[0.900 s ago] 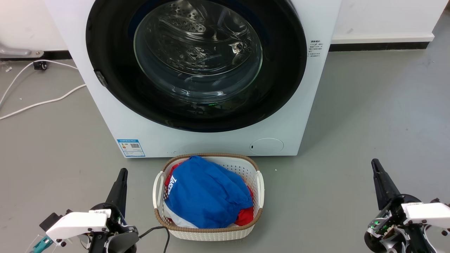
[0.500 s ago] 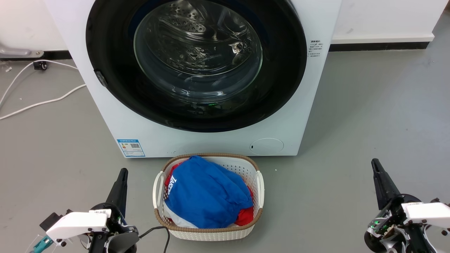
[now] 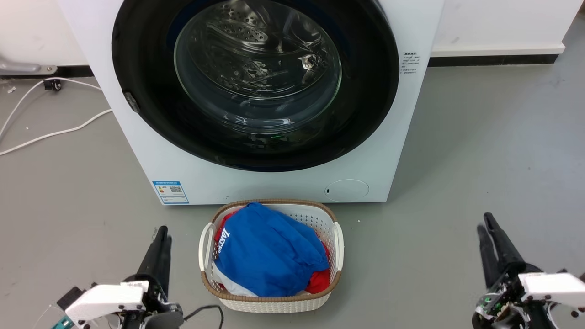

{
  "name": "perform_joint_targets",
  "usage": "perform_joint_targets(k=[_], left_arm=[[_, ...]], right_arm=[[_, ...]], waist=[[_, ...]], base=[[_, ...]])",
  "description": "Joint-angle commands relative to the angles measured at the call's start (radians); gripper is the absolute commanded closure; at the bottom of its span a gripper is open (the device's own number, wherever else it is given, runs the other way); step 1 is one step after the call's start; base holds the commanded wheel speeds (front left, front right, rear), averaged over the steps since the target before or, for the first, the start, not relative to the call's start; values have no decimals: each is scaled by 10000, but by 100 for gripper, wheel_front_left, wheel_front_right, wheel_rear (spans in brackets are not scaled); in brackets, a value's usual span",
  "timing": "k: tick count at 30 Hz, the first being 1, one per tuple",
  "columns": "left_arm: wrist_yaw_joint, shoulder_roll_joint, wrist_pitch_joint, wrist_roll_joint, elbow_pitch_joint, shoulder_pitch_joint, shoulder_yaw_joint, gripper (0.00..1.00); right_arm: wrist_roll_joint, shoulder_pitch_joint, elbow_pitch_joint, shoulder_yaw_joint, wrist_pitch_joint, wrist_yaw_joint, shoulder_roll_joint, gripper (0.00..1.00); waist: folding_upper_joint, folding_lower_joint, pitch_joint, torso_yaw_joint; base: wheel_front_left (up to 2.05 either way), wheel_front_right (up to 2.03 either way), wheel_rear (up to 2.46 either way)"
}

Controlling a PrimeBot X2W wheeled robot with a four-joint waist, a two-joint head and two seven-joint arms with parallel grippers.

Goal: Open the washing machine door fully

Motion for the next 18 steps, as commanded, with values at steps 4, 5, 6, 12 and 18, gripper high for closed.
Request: perform_joint_targets(k=[4,5,6,12,18], left_arm=[[-4,20,-191,20,-241,-189,-238,0],[-4,20,-244,40,-270,-200,-291,0],[-4,20,-299,72,-301,-212,-348,0],[-6,35,-598,322,-505,-267,-641,0],[-7,71,-890,1103,-773,-322,-861,0]], right_arm=[[-78,-79,-302,108,-202,3,-13,0],[-111,-65,-333,138,-253,3,-12,0],[-153,-53,-363,172,-302,4,-12,0],[-390,-17,-541,356,-558,5,-40,0],[-1065,13,-655,591,-857,6,-188,0]], waist=[[0,0,8,-8],[0,0,10,-10],[0,0,11,-12],[0,0,24,-20],[0,0,39,-25]], base=[[0,0,0],[0,0,0],[0,0,0],[0,0,0],[0,0,0]])
